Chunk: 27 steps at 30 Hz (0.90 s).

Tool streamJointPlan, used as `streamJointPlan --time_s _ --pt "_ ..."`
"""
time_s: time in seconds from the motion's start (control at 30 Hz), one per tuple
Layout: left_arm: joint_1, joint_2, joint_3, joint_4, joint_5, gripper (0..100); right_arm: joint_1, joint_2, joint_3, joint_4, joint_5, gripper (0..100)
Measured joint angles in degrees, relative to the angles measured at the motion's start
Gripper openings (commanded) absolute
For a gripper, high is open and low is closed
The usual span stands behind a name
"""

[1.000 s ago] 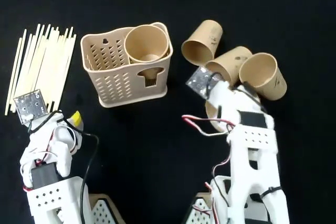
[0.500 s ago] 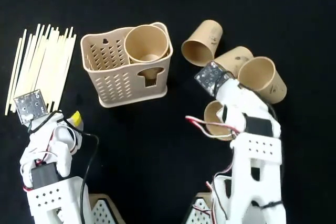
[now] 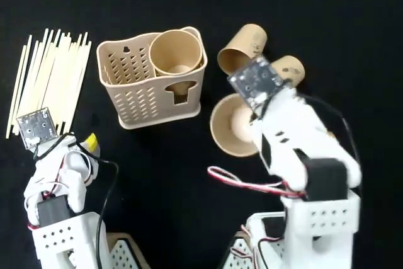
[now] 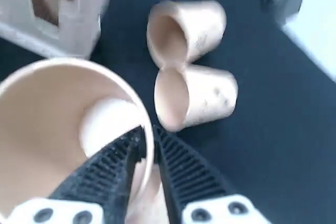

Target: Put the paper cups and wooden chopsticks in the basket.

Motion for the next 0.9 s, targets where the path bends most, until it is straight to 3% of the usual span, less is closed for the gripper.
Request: streamJointPlan --time_s 0.47,0.67,0.9 --pt "0.0 0.0 0.0 0.0 0.0 24 -11.5 32.9 -44.9 1.9 -16.3 1.2" --pt "0.1 0.0 0.0 0.0 0.0 24 -15.4 52.5 -66.6 3.2 -17.1 1.2" --pt "0.1 0.0 0.0 0.0 0.0 24 -14.9 72.8 -82.5 7.7 -17.1 1.4"
